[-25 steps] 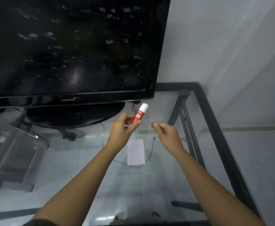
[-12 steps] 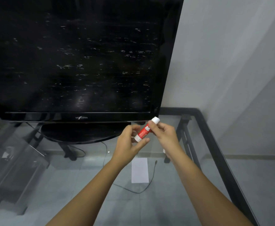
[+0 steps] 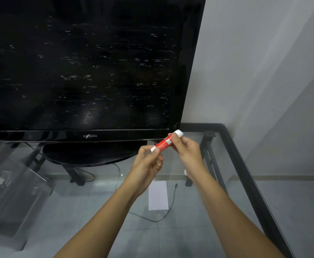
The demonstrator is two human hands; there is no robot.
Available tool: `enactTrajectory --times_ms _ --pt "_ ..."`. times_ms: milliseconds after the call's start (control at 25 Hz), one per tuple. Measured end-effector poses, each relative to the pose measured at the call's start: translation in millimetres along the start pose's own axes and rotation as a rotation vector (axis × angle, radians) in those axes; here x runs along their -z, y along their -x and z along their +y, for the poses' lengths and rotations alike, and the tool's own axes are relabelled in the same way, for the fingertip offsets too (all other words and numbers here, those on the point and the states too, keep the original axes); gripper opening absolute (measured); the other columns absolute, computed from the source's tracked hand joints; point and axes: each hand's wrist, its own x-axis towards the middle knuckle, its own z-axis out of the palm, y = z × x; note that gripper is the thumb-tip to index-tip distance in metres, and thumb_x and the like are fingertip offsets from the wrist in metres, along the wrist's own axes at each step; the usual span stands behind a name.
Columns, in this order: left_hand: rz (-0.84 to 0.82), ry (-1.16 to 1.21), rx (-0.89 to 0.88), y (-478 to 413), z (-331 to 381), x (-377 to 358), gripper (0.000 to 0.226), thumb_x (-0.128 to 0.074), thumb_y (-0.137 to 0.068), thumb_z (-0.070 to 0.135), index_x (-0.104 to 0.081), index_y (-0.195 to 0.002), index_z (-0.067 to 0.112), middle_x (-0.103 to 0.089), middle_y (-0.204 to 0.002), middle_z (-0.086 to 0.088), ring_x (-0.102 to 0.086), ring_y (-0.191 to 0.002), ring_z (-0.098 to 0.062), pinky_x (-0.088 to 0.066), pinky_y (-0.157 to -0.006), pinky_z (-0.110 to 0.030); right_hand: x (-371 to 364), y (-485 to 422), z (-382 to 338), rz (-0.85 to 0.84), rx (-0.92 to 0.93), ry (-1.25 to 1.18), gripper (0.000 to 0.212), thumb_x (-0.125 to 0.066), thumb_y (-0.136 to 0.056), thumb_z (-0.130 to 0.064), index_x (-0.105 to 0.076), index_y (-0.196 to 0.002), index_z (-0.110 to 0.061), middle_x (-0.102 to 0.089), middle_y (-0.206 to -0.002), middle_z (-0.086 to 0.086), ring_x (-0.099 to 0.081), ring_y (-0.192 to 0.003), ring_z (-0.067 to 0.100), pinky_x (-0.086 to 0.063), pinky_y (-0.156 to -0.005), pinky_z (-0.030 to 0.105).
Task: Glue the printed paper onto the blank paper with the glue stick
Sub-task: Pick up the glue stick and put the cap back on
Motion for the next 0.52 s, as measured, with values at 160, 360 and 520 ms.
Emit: enactTrajectory --times_ms 160,360,520 --pt "0.055 -0.242 -0.033 -2.7 4.3 -2.2 0.036 -0.045 -0.09 0.049 -0.057 -0.078 0.017 -0.055 -0.052 0.002 -0.046 -0.044 -0.007 -0.04 -0.045 -0.016 -3.5 -2.8 -6.6 -0.026 0.018 0.005 0.024 -0.061 -0.07 -0.059 -0.073 -0.079 -0.04 -0.073 -0.085 -0.014 -0.066 -0.092 0.002 -0.049 -0.079 0.015" --pt "0.043 -0.093 0.351 -1.4 21.4 -9.7 0.051 -0.04 -0.088 0.058 -0.059 -0.072 0.014 -0.052 -0.049 0.0 -0.044 -0.039 -0.008 -0.038 -0.041 -0.018 -2.3 -3.1 -7.0 -0.036 0.044 0.018 0.024 -0.061 -0.07 -0.061 -0.072 -0.081 -0.043 -0.073 -0.087 -0.017 -0.065 -0.092 -0.001 -0.049 -0.074 0.012" --pt "0.067 -0.355 -0.103 3.0 13.4 -10.2 0.032 -0.051 -0.085 0.046 -0.056 -0.09 0.015 -0.059 -0.068 -0.001 -0.052 -0.059 -0.009 -0.045 -0.059 -0.019 -1.1 -3.5 -6.9 -0.027 0.044 0.006 0.029 -0.06 -0.07 -0.063 -0.072 -0.084 -0.041 -0.073 -0.088 -0.015 -0.065 -0.094 0.001 -0.048 -0.08 0.016"
